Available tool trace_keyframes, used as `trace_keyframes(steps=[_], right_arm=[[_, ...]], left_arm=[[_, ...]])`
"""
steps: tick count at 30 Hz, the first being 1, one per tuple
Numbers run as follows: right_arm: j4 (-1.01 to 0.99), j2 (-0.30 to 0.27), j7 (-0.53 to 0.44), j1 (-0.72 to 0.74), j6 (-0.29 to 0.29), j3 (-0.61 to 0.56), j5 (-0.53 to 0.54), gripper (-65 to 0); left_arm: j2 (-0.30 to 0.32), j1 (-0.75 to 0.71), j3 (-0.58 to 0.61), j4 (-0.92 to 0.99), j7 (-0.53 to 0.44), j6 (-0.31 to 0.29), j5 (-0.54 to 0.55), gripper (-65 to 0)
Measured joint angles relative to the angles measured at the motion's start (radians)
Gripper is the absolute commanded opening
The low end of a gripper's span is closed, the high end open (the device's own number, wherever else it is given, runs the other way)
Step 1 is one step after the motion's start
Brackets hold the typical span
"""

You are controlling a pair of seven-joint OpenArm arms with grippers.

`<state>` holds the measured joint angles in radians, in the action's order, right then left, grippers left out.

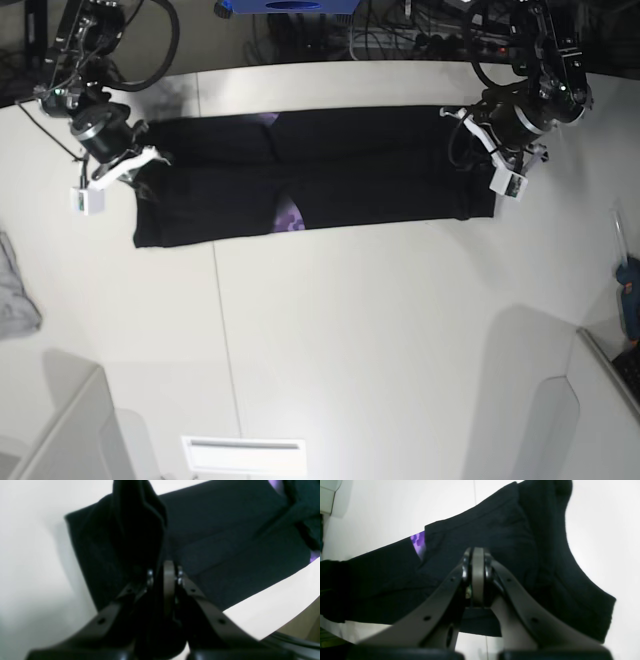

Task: Fold the T-shirt properly
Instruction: 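Fold the strip end with the left gripper toward the right gripper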

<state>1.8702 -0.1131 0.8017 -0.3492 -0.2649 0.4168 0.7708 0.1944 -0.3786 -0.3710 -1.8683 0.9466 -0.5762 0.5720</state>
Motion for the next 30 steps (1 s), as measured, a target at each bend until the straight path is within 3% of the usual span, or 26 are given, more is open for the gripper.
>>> trace_keyframes(steps=[6, 13, 17, 24, 30], right_arm=[[0.000, 0.000, 0.000, 0.000, 0.000, 0.003, -0.001, -65.0], [0.000, 0.000, 0.000, -0.003, 0.000, 0.003, -0.004, -65.0], [0.000, 0.001, 0.000, -0.001, 0.000, 0.003, -0.004, -65.0], [-0.004, -0.001, 0.000, -0.001, 0.000, 0.006, -0.004, -65.0], [-0.004, -0.002, 0.000, -0.003, 0.000, 0.006, -0.005, -65.0]], left_arm=[[-0.039, 0.029, 0.062, 0.000, -0.005, 0.055, 0.004, -65.0], [-0.040, 0.074, 0.195, 0.007, -0.001, 0.056, 0.004, -65.0], [-0.062, 0.100, 0.237, 0.008, 0.006, 0.134, -0.003, -65.0], [-0.072, 0.136, 0.346, 0.019, 0.000, 0.136, 0.004, -65.0], [-0.069, 0.160, 0.412, 0.092, 0.002, 0.188, 0.000, -65.0]])
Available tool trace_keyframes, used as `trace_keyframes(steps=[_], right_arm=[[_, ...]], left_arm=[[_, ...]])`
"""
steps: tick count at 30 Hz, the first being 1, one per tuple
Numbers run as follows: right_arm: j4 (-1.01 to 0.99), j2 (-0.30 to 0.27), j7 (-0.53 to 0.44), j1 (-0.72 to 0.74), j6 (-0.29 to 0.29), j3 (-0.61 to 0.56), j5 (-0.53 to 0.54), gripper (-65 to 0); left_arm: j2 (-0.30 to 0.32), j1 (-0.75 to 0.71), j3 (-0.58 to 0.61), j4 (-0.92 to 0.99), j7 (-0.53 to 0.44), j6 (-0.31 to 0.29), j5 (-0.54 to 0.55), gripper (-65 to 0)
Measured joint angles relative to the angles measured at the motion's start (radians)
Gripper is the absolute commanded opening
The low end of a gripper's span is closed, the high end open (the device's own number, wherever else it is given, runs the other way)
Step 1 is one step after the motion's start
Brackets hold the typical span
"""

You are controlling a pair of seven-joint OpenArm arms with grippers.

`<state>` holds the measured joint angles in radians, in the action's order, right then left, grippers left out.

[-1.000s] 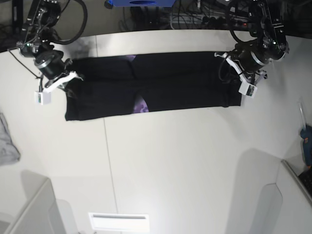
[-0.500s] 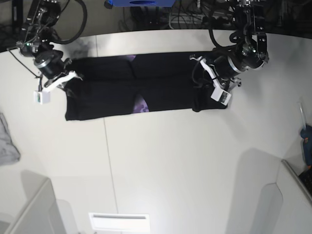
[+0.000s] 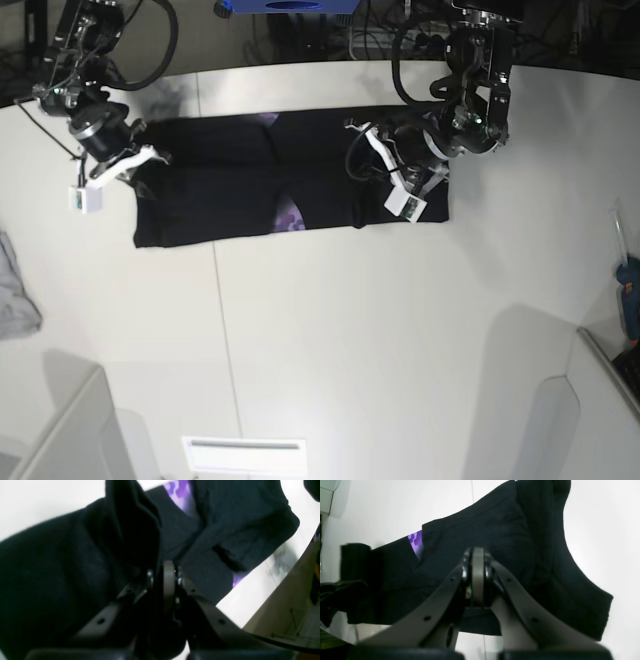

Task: Fold the T-shirt properly
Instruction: 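Fold the strip end with the left gripper toward the right gripper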

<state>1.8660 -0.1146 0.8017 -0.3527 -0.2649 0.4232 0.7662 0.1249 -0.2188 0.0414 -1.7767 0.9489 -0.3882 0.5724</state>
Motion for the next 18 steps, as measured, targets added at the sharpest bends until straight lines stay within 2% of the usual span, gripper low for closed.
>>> trace_keyframes(steps=[11, 18], right_arm=[[-0.001, 0.000, 0.000, 0.000, 0.000, 0.000, 0.000, -65.0], [-0.001, 0.000, 0.000, 0.000, 0.000, 0.000, 0.000, -65.0]], left_arm=[[-0.039, 0.024, 0.010, 0.002, 0.001, 0.008, 0.000, -65.0], [-0.042, 0.024, 0.011, 0.002, 0.002, 0.007, 0.000, -65.0]])
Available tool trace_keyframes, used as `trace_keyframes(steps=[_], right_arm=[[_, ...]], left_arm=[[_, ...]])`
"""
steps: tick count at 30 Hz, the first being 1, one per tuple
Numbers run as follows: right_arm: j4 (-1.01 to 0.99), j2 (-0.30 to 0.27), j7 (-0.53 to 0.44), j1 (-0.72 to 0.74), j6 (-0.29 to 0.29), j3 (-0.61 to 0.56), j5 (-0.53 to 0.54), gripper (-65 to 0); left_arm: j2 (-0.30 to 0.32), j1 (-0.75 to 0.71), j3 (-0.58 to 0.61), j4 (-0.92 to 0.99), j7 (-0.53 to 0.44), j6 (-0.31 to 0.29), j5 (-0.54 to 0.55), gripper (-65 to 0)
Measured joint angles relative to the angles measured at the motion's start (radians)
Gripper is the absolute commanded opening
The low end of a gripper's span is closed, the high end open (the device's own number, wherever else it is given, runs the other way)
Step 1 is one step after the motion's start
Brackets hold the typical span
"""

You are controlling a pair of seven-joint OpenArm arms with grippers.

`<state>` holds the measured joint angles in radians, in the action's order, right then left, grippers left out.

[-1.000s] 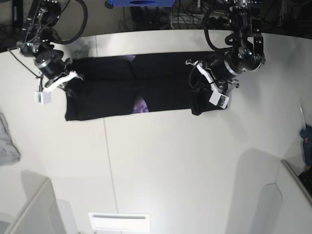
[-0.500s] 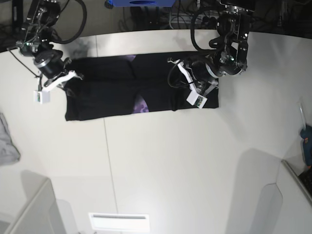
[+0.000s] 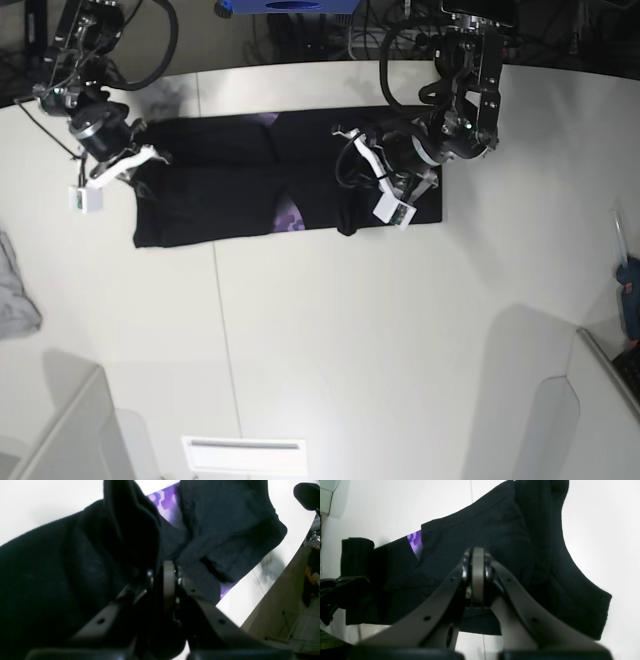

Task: Fold the T-shirt properly
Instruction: 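Fold the strip end with the left gripper toward the right gripper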

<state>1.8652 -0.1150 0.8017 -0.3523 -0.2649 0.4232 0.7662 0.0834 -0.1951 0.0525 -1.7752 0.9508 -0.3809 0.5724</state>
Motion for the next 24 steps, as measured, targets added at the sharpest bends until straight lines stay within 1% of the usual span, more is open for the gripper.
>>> trace_keyframes(steps=[4, 9, 17, 18, 22, 24], right_arm=[[0.000, 0.000, 0.000, 0.000, 0.000, 0.000, 0.000, -65.0], [0.000, 0.000, 0.000, 0.000, 0.000, 0.000, 0.000, -65.0], [0.000, 0.000, 0.000, 0.000, 0.000, 0.000, 0.000, -65.0], [0.000, 0.000, 0.000, 0.000, 0.000, 0.000, 0.000, -65.0], [0.000, 0.000, 0.000, 0.000, 0.000, 0.000, 0.000, -65.0], [0.000, 0.000, 0.000, 0.000, 0.000, 0.000, 0.000, -65.0]], left_arm=[[0.000, 0.000, 0.000, 0.003, -0.001, 0.000, 0.000, -65.0], [0.000, 0.000, 0.000, 0.056, -0.004, 0.000, 0.001, -65.0], [0.000, 0.001, 0.000, 0.057, -0.004, 0.000, 0.000, -65.0], [0.000, 0.000, 0.000, 0.057, -0.004, 0.000, 0.000, -62.4], [0.000, 0.001, 0.000, 0.057, -0.003, 0.000, 0.000, -47.6], [0.000, 0.000, 0.000, 0.057, -0.004, 0.000, 0.001, -42.3]])
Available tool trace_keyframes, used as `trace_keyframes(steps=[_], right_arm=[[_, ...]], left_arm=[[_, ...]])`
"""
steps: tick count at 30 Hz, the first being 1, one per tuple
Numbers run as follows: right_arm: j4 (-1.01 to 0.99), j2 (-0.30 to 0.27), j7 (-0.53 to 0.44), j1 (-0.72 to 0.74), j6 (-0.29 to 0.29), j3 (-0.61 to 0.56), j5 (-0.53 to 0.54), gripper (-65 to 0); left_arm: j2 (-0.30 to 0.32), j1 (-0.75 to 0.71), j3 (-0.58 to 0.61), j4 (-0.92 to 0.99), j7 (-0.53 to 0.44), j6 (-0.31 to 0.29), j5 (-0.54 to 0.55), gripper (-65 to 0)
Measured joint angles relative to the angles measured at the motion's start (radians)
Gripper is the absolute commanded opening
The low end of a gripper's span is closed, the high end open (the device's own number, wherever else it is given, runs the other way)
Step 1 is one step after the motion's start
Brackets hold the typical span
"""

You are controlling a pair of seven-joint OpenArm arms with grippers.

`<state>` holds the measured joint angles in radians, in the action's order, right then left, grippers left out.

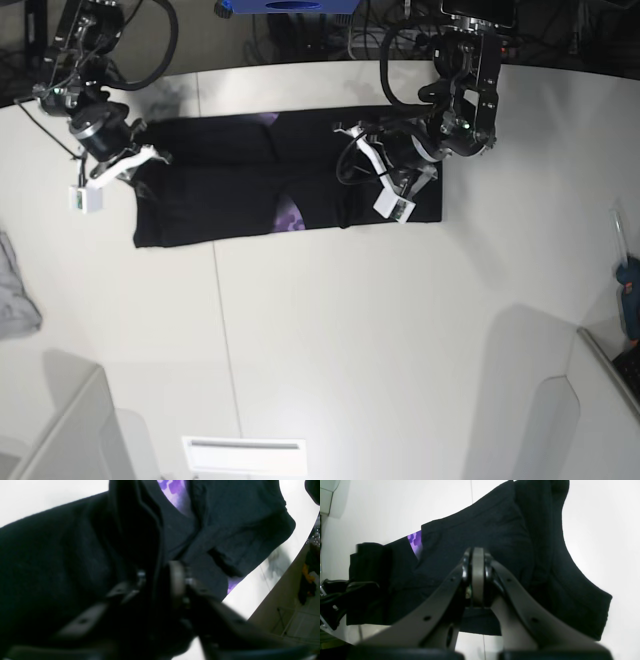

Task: Fold the T-shirt properly
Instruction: 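Fold the strip end with the left gripper toward the right gripper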

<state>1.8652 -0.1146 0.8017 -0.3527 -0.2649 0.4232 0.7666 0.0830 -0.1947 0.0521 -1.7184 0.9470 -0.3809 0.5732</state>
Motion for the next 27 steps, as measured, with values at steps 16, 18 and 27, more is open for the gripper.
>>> trace_keyframes(steps=[16, 18, 27], right_arm=[[0.000, -0.001, 0.000, 0.000, 0.000, 0.000, 0.000, -65.0], [0.000, 0.000, 0.000, 0.000, 0.000, 0.000, 0.000, -65.0], [0.000, -0.003, -0.002, 0.009, 0.000, 0.000, 0.000, -65.0]], left_arm=[[-0.001, 0.064, 0.154, 0.038, 0.000, 0.000, 0.003, -26.7], [-0.002, 0.075, 0.175, 0.058, 0.000, 0.000, 0.001, -26.7], [0.003, 0.074, 0.162, 0.003, 0.004, 0.000, 0.003, -31.6]])
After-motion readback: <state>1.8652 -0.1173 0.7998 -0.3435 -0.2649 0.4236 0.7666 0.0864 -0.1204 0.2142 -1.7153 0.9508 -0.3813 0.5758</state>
